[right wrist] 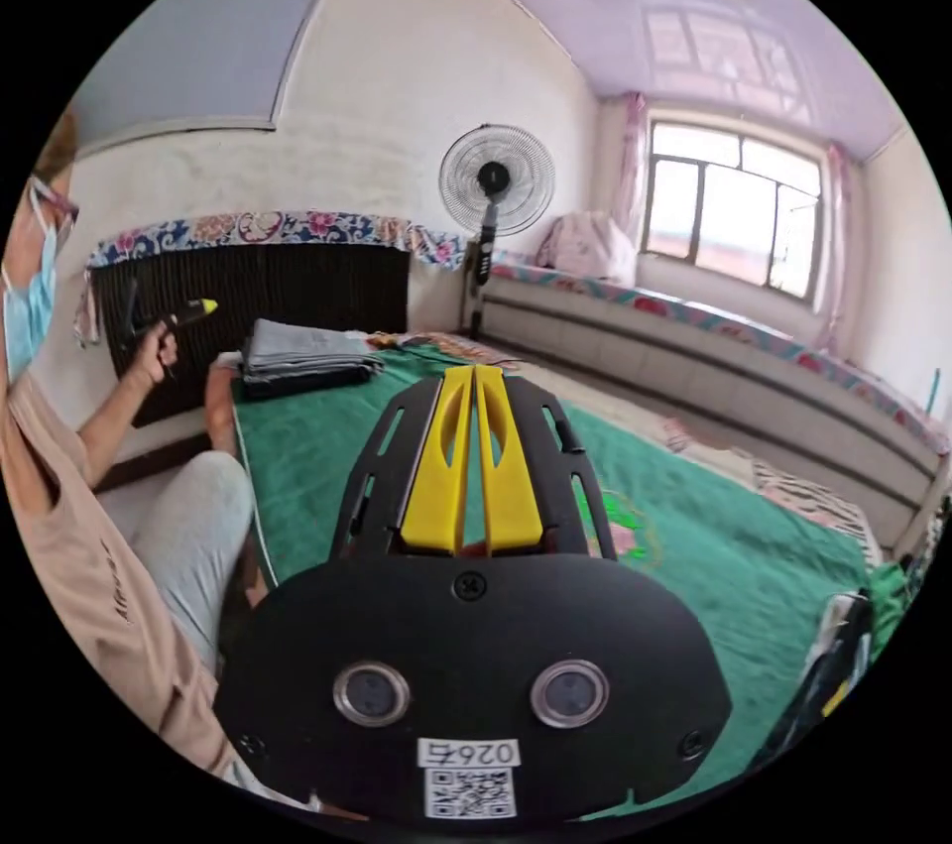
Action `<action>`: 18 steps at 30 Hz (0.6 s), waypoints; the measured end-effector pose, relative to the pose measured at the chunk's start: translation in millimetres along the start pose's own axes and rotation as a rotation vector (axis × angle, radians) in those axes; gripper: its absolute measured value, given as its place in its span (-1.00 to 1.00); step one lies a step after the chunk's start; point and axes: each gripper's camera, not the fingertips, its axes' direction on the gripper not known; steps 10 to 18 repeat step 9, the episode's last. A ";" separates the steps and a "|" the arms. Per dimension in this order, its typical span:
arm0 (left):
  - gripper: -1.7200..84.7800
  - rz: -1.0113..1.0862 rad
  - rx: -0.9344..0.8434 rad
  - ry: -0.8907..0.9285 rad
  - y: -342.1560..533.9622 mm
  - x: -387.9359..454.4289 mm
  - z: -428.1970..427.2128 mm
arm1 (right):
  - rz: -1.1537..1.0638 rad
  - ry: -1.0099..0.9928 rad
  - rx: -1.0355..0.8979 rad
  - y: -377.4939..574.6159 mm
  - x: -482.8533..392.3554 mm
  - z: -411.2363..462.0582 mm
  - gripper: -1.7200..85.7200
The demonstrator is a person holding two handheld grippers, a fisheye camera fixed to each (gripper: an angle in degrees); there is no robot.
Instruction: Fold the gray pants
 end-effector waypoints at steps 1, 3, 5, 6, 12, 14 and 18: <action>-0.98 0.022 0.028 0.023 -6.0 21.0 -13.2 | -0.025 0.076 0.024 26.4 -1.6 -35.0 -0.98; -0.98 0.058 0.069 0.118 -13.2 51.4 -30.5 | -0.046 0.140 0.077 65.3 -6.3 -83.7 -0.98; -0.98 0.111 0.152 0.232 -17.5 95.5 -53.4 | -0.041 0.183 0.136 112.7 -11.4 -138.0 -0.97; -0.98 0.130 0.177 0.249 -17.7 107.7 -59.1 | -0.034 0.188 0.138 122.5 -12.1 -148.1 -0.97; -0.98 0.238 0.270 0.296 -16.6 170.3 -84.4 | -0.028 0.160 0.151 172.4 -17.8 -191.0 -0.98; -0.98 0.238 0.270 0.296 -16.6 170.3 -84.4 | -0.028 0.160 0.151 172.4 -17.8 -191.0 -0.98; -0.98 0.238 0.270 0.296 -16.6 170.3 -84.4 | -0.028 0.160 0.151 172.4 -17.8 -191.0 -0.98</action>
